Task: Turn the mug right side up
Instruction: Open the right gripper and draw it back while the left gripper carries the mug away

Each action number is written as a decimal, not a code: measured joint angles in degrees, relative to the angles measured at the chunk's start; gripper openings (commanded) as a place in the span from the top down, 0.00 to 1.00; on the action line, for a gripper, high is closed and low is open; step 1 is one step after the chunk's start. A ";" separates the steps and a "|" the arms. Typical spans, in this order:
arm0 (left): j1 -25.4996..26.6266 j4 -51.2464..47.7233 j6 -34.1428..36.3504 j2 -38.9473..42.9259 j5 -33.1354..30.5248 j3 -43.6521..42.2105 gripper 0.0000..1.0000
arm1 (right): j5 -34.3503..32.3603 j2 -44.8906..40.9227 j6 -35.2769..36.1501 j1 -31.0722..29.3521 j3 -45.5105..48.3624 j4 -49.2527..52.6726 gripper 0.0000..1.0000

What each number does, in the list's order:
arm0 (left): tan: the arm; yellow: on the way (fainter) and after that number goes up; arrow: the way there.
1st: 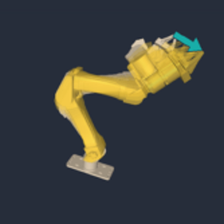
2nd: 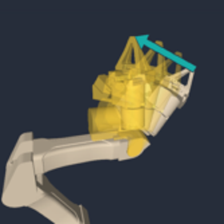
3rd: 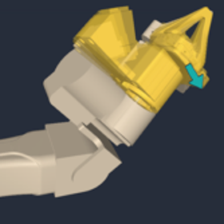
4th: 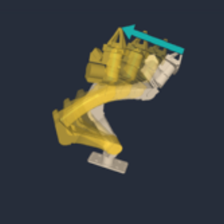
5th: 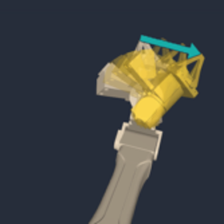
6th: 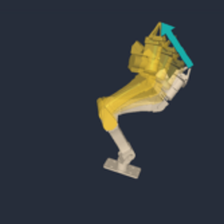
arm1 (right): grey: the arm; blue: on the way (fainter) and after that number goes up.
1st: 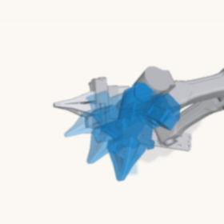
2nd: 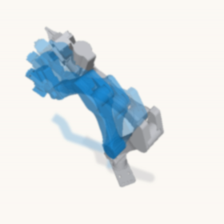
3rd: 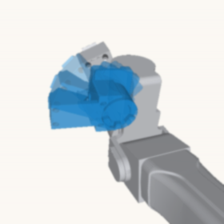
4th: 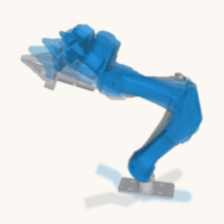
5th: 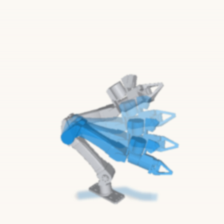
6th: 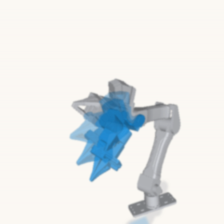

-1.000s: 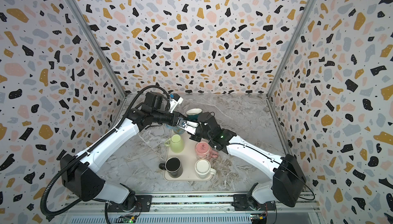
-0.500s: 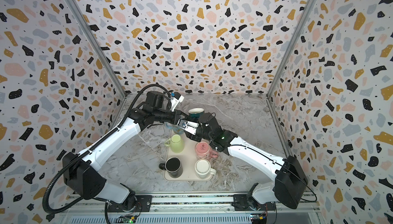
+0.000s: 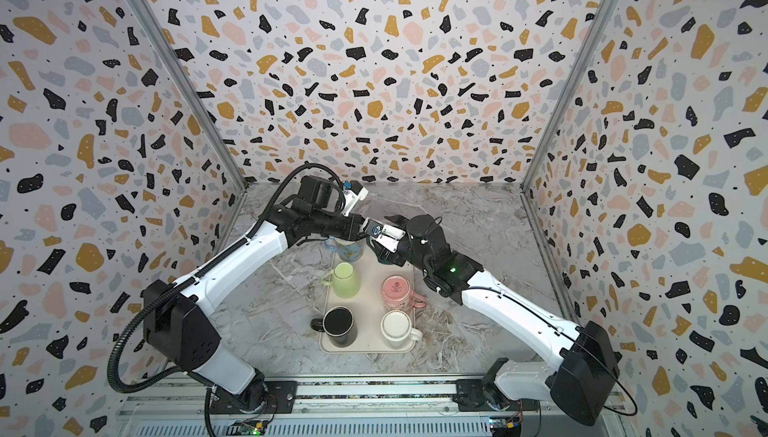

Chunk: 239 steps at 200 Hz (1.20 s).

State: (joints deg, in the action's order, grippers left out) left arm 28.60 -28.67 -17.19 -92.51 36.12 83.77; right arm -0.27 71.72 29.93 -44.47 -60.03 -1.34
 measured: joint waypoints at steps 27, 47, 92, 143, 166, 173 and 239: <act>-0.04 -0.02 0.00 -0.74 0.00 0.00 1.00 | -0.04 -0.96 -0.55 0.96 0.28 -0.22 0.32; -0.07 0.09 -0.02 -0.74 0.00 0.00 1.00 | -0.24 -0.98 -1.22 1.66 0.96 -0.28 0.32; -0.37 1.20 -0.46 -0.74 -0.55 0.00 1.00 | -0.44 -1.20 -2.62 2.93 2.49 -0.42 0.32; -0.94 6.43 -1.99 -1.14 -1.84 0.00 1.00 | -0.68 -2.97 -4.50 4.83 4.39 -0.48 0.32; -1.20 9.33 -2.56 -2.38 -2.58 0.00 1.00 | -0.70 -3.63 -5.25 5.55 4.68 -0.66 0.32; -1.27 10.16 -2.71 -2.89 -2.86 0.00 1.00 | -0.74 -3.80 -5.40 5.70 4.70 -0.72 0.32; -3.08 17.09 -3.02 -6.36 -7.17 -0.04 1.00 | -0.83 -4.09 -6.32 7.28 4.72 -0.83 0.32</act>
State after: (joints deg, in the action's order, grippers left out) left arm 25.52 -11.57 -20.21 -98.87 28.95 83.72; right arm -1.10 67.64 23.62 -37.19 -55.31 -2.17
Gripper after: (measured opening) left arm 0.152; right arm 0.682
